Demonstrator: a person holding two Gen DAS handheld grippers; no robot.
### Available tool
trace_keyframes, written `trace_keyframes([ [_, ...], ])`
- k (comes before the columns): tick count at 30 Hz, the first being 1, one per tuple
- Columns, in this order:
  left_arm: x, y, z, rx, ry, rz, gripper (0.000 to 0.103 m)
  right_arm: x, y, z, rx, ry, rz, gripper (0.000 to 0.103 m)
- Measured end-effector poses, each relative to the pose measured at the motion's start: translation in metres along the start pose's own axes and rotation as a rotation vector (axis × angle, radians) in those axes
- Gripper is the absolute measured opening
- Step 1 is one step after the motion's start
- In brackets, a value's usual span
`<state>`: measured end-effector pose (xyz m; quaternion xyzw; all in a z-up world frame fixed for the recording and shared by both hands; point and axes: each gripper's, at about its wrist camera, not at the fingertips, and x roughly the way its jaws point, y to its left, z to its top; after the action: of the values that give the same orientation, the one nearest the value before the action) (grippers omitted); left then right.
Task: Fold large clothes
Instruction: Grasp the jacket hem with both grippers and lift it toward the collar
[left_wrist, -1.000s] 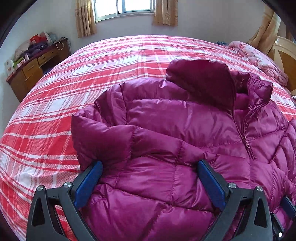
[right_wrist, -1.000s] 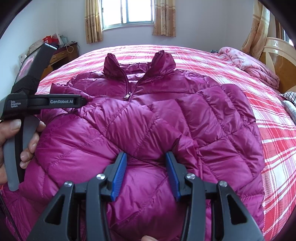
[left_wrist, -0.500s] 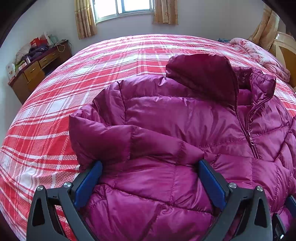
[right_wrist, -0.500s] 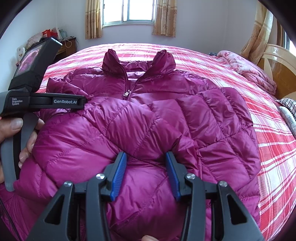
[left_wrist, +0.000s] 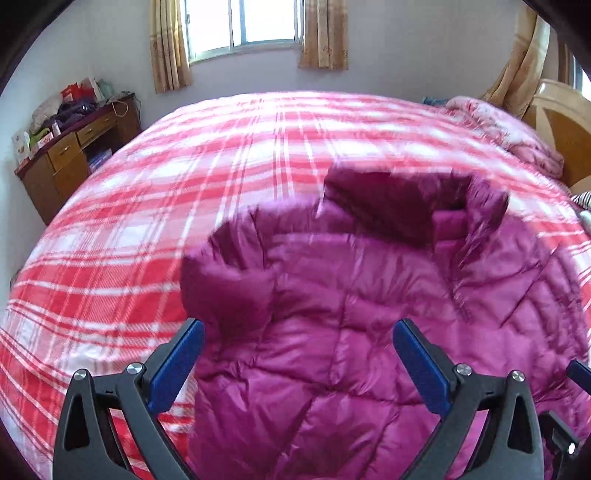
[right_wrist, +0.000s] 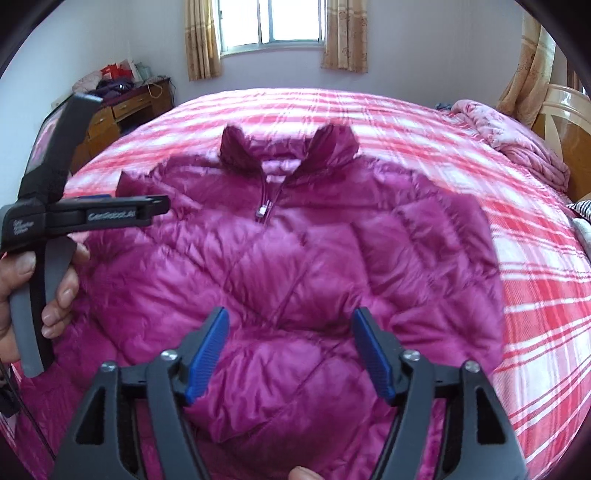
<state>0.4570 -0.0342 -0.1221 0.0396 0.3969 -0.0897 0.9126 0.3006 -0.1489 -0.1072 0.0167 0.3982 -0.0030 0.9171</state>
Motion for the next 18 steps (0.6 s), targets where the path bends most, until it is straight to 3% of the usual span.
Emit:
trace_keyframes([
  [4,-0.012,-0.001,0.035,-0.029,-0.032,-0.035,0.102,0.005,-0.022,0.037,0.06,-0.001,0.025,0.08],
  [6,-0.006,-0.006,0.053,-0.011,-0.037,-0.006,0.102,0.015,-0.031,0.056,0.072,-0.006,0.011,0.08],
  [9,0.011,-0.01,0.077,-0.004,-0.039,0.037,0.102,0.028,-0.043,0.081,0.085,-0.01,0.002,0.08],
  [18,0.075,-0.024,0.127,0.007,0.033,0.024,0.102,0.07,-0.069,0.152,0.133,0.016,0.022,0.081],
])
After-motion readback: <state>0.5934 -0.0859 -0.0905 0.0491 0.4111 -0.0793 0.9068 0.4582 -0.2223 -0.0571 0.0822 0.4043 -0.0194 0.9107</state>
